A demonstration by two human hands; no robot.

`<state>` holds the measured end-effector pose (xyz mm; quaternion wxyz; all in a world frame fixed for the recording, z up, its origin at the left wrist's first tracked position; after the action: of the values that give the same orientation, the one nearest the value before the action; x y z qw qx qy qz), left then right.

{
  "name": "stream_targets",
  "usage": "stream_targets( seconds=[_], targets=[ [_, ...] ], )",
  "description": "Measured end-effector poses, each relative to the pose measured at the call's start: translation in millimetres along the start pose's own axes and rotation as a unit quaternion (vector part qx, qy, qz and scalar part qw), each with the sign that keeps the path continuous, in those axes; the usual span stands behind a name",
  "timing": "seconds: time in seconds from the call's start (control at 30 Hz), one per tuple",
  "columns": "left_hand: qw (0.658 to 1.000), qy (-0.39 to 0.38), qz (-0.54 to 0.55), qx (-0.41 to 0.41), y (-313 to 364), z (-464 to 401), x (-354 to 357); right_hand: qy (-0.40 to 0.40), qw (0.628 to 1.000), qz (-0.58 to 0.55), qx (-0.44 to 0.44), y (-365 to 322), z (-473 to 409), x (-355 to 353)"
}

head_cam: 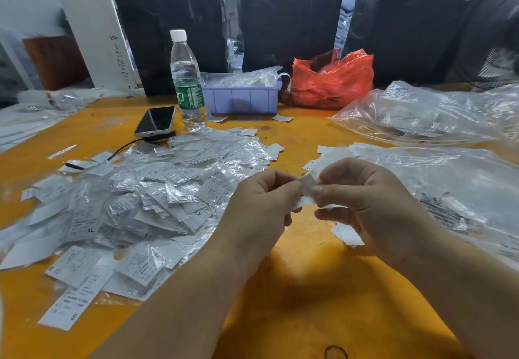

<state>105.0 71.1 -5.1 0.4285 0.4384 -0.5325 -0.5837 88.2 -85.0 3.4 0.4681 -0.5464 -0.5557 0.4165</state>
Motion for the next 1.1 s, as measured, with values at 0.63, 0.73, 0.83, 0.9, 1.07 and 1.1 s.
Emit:
stream_targets(
  seconds=[0.63, 0.73, 0.83, 0.9, 1.07, 1.1],
  targets=[
    [0.992, -0.001, -0.091, 0.084, 0.6, 3.7, 5.1, 0.010, 0.998, 0.067, -0.018, -8.3, 3.0, 3.6],
    [0.992, 0.007, -0.099, 0.075, -0.2, 1.9, 3.5, 0.021, 0.997, 0.069, -0.029, -9.8, 3.2, 3.9],
    [0.994, 0.008, -0.098, 0.042, -1.0, -0.6, -0.9, 0.055, 0.996, 0.052, -0.036, -12.1, 0.7, -1.1],
    [0.995, -0.003, -0.094, 0.031, -1.6, -1.5, -1.9, 0.068, 0.997, 0.020, -0.032, -12.6, -0.8, -3.9],
    [0.996, -0.013, -0.078, 0.052, 0.2, 0.7, 0.1, 0.037, 0.999, 0.013, -0.011, -5.2, 1.1, 2.0],
    [0.996, -0.012, -0.074, 0.057, 0.4, 0.7, 0.2, 0.026, 1.000, 0.012, -0.004, -3.9, 1.5, 3.8]
  ],
)
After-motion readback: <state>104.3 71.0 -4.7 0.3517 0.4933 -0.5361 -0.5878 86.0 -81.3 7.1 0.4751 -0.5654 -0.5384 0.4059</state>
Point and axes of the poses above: each hand's wrist, its own z-axis away from the middle knuckle, its own x-axis out of the palm, y = z × x, the point moved 2 cm from there along -z, towards the middle knuckle, and after that the axes turned 8 degrees about -x, right-handed, at the moved point
